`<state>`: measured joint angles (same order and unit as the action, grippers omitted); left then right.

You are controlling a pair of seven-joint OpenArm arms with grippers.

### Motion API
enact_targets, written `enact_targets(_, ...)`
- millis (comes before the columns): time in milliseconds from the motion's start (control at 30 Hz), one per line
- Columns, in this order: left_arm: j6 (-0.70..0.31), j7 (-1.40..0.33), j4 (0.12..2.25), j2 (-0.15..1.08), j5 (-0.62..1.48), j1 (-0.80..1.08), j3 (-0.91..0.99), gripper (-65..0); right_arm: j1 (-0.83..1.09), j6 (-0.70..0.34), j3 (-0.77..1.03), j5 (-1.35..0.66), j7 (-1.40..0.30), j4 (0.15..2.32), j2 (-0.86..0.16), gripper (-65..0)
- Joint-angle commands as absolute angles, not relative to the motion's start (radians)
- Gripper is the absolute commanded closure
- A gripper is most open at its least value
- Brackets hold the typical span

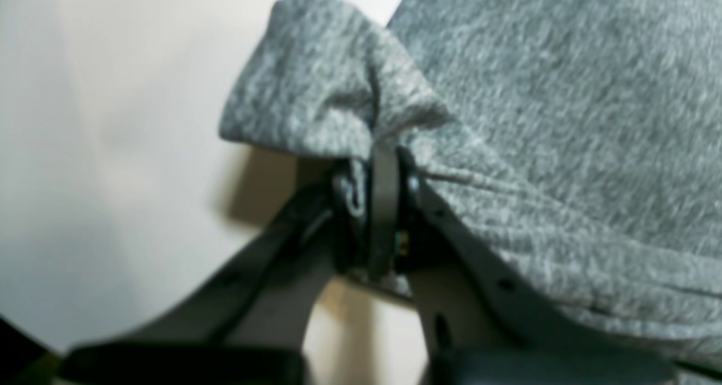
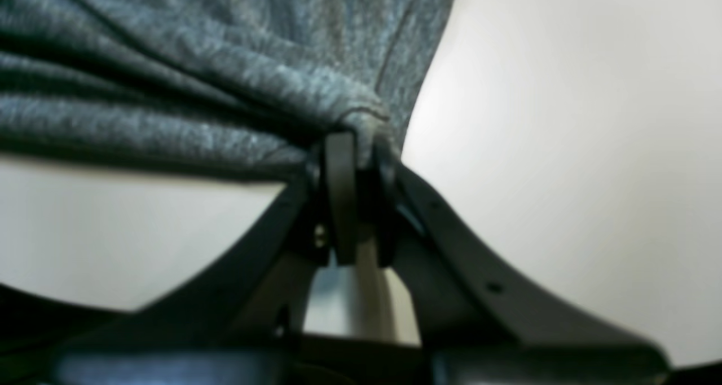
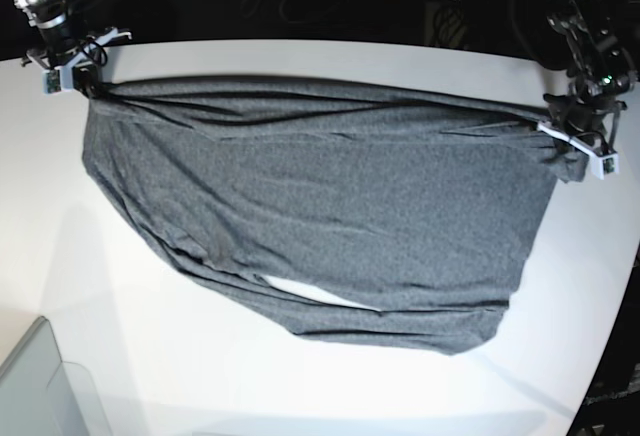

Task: Layout the t-shirt on the table in an organized manner, then fold the t-shirt properly
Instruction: 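Drag the held folded edge away from the shirt body with both grippers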

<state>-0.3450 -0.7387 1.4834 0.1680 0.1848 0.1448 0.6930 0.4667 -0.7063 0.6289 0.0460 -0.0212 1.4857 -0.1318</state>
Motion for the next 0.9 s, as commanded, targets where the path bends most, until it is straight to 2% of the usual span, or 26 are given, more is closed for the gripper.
enact_targets(0,-0.341,-0.734,1.520,0.188,0.186,0.148,0.702,0.0,0.470,-0.698,0.650,0.035,0.001,1.503,-0.143,-1.7)
enact_targets(300,-0.341,-0.769,1.629,0.186,0.186,0.231,0.702,0.0,0.512,-0.698,0.668,0.035,-0.001,1.503,-0.140,-1.5)
enact_targets(867,-0.341,-0.768,1.621,0.193,0.186,0.283,0.694,-0.1,0.506,-0.698,0.665,0.035,-0.001,1.504,-0.107,-1.7)
